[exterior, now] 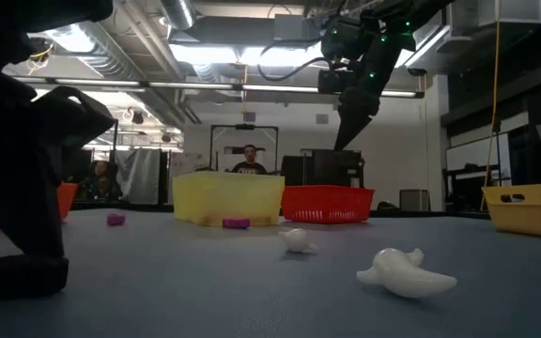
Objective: Sort Halloween decoration
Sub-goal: Put the black skeleton toy into the light orange bin
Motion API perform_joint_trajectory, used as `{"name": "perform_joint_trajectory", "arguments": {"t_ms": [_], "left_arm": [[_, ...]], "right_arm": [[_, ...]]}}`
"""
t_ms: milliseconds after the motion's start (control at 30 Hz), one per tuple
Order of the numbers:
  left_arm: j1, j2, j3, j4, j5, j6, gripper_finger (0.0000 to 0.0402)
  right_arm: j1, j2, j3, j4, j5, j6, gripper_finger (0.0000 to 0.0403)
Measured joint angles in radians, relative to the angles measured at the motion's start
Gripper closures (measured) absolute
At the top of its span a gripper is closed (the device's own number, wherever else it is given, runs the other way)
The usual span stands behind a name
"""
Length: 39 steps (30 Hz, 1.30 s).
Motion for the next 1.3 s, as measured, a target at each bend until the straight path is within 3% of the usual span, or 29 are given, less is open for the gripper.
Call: {"name": "perform_joint_trajectory", "arguments": {"t_ms": [167,467,833,1100,1300], "left_arm": [[0.000,0.000,0.000,-0.014,0.004,0.000,0.0248],[0.000,0.000,0.000,-0.045,0.022,0.001,0.0251],[-0.001,0.000,0.000,-0.045,0.028,0.001,0.0330],[-0.001,0.000,0.000,-0.041,0.027,0.001,0.0376],[-0.001,0.000,0.000,-0.038,0.026,0.002,0.0384]], "right_arm": [[0.000,0.000,0.000,0.000,-0.012,0.044,0.0180],[0.016,0.000,0.000,-0.113,-0.233,0.184,0.0180],[0.257,0.000,0.000,-0.136,-0.251,0.237,0.0180],[0.526,0.000,0.000,-0.053,-0.069,0.292,0.0180],[0.689,0.000,-0.054,-0.046,0.051,0.362,0.0180]]}}
